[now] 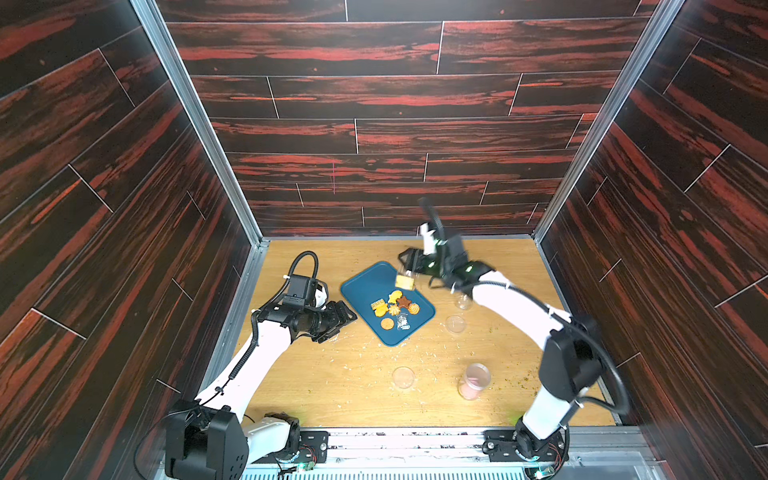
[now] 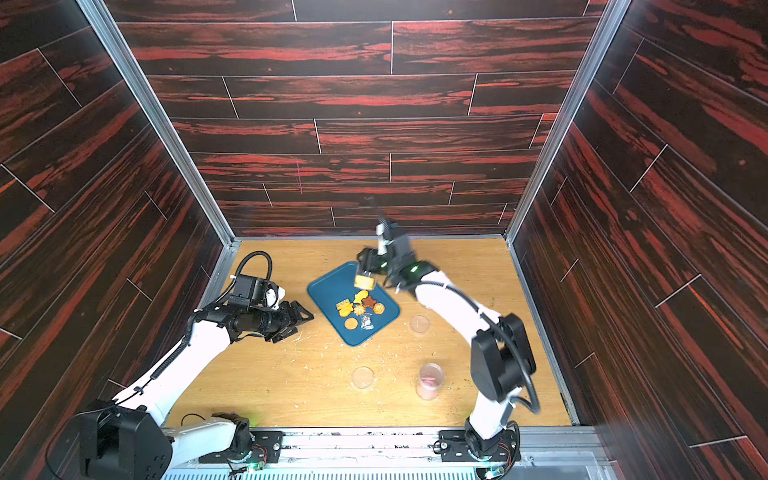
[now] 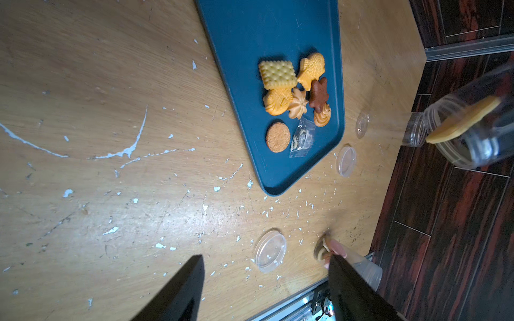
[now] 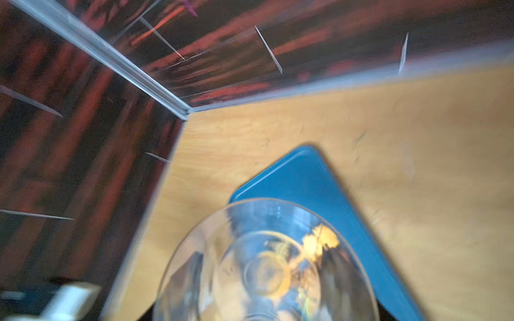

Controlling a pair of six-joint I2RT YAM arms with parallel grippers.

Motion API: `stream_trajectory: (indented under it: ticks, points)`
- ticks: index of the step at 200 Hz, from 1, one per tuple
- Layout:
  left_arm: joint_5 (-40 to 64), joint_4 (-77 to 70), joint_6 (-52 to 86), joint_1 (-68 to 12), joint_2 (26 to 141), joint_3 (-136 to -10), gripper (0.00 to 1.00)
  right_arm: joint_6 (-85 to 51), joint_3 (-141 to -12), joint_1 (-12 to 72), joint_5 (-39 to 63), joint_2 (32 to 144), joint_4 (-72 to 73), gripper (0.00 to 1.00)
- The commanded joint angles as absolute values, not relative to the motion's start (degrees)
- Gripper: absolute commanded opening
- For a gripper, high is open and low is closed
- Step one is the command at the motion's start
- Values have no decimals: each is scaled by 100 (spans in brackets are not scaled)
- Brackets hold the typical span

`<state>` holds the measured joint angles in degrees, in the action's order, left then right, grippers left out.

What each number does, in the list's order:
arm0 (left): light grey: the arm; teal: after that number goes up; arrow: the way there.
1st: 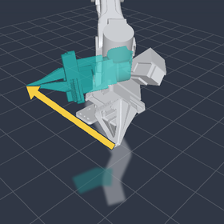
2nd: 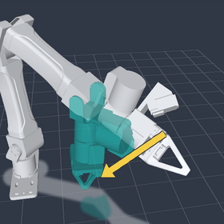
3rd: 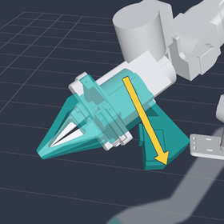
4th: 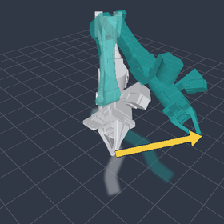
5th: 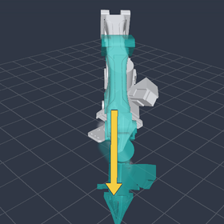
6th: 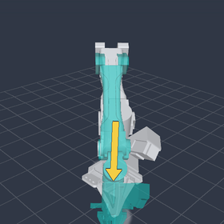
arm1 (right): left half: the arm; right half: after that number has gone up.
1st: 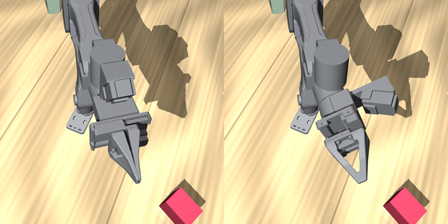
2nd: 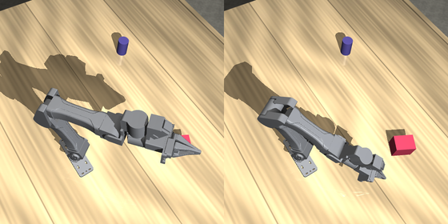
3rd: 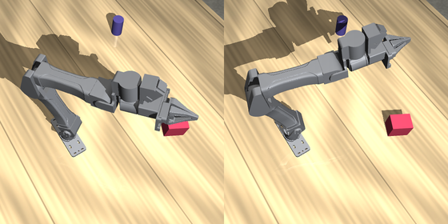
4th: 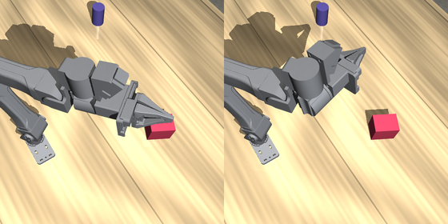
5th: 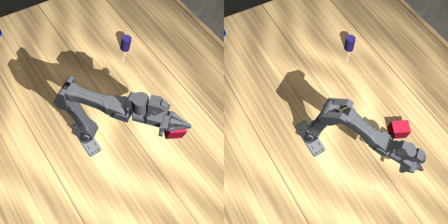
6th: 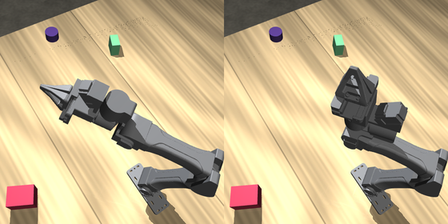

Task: Pour the cookies out of the jar
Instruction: Pick up the jar from the tray.

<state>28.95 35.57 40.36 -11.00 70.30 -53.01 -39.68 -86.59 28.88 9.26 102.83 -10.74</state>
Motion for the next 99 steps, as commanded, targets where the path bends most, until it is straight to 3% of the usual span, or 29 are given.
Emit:
stream_trajectory:
  ticks: [1, 21, 33, 72, 99]
  points:
    - [2937, 3661, 3982, -1069, 6831, -5253, 74, -5607, -9247, 2595, 3268, 10640, -1582, 66]
    - [2961, 3709, 3983, -1064, 6838, -5287, 74, -6170, -9771, 2451, 4383, 11130, -2546, 66]
    - [2986, 3726, 3995, -1068, 6860, -5322, 74, -6598, -9553, 2448, 4757, 11137, -2381, 66]
    - [3077, 3768, 3967, -1057, 6942, -5534, 74, -8537, -8496, 2496, 5245, 10805, -363, 66]
    - [3058, 3817, 3923, -1063, 6986, -5685, 74, -11192, -7582, 2760, 5370, 10841, 2855, 65]
